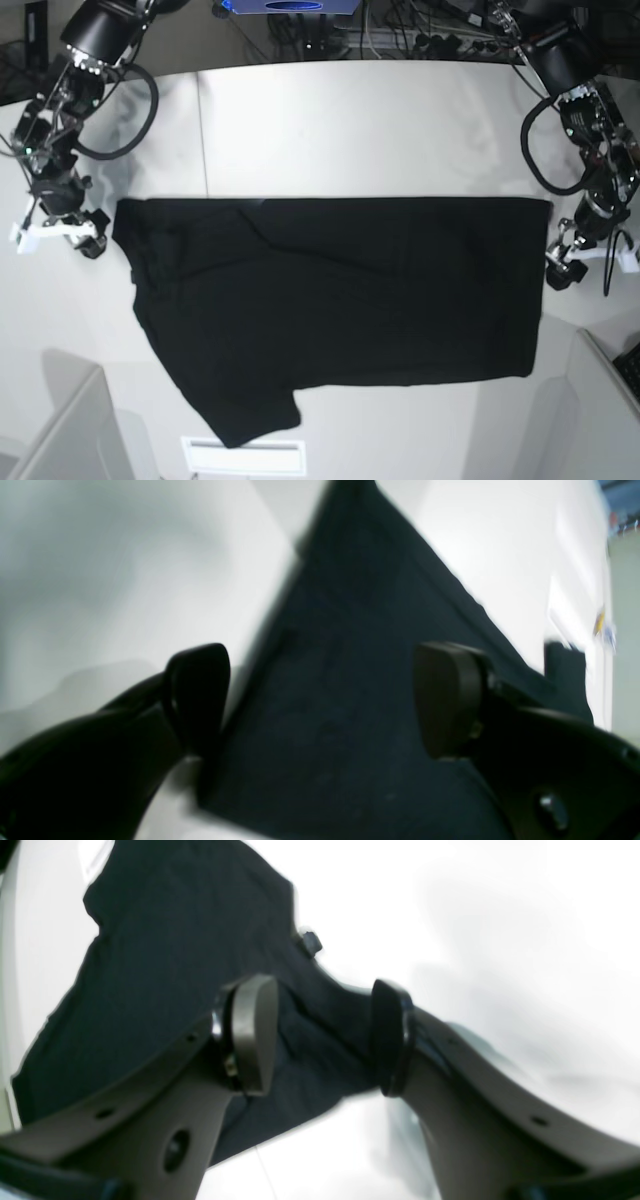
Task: Fold the T-shirt properly
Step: 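Release the shirt and regrasp the collar-edge corners with both grippers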
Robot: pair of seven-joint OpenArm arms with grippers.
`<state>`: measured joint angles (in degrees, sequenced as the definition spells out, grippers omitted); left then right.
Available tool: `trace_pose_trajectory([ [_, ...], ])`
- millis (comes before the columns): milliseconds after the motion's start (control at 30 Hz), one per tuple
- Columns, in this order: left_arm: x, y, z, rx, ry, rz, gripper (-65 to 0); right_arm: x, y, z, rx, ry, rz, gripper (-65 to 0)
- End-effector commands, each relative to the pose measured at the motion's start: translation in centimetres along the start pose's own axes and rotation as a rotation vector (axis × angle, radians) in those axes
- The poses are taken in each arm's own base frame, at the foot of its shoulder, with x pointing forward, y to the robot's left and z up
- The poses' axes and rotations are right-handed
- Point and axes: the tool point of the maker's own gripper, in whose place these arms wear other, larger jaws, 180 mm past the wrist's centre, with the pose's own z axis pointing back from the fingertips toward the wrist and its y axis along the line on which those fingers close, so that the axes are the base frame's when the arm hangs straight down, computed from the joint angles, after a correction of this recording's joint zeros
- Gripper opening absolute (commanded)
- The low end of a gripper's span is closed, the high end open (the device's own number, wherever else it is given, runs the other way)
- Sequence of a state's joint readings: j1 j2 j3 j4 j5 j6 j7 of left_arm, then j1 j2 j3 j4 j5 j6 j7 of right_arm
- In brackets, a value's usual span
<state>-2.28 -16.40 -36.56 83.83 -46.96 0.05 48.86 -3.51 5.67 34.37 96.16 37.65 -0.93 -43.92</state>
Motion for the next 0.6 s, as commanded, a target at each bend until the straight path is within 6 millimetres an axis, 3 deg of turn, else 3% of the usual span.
trace_pose_trajectory([
  [0, 1.1, 0.9, 1.2, -0.004, -0.035, 0.022, -10.2, 1.4, -0.2, 1.0, 0.0, -0.06, -0.005, -35.4],
  [167, -1.4, 5.1, 4.0, 0.006, -0.003, 0.166, -10.2, -2.9, -1.0, 2.4, -0.022, 0.027, -0.071, -24.6],
  [267, -2.9, 6.4, 4.8, 0.038, 0.033, 0.158, -10.2, -5.8, -1.1, 2.1, -0.026, 0.096, -0.122, -24.3],
  [400, -3.6, 6.7, 5.0, 0.034, 0.048, 0.139, -10.2, -8.1, -1.6, 1.4, -0.037, 0.154, -0.157, -24.2],
  [567, -4.5, 6.1, 4.5, 0.014, 0.07, 0.084, -10.2, -8.9, -1.7, -0.6, -0.035, 0.194, -0.209, -24.3],
])
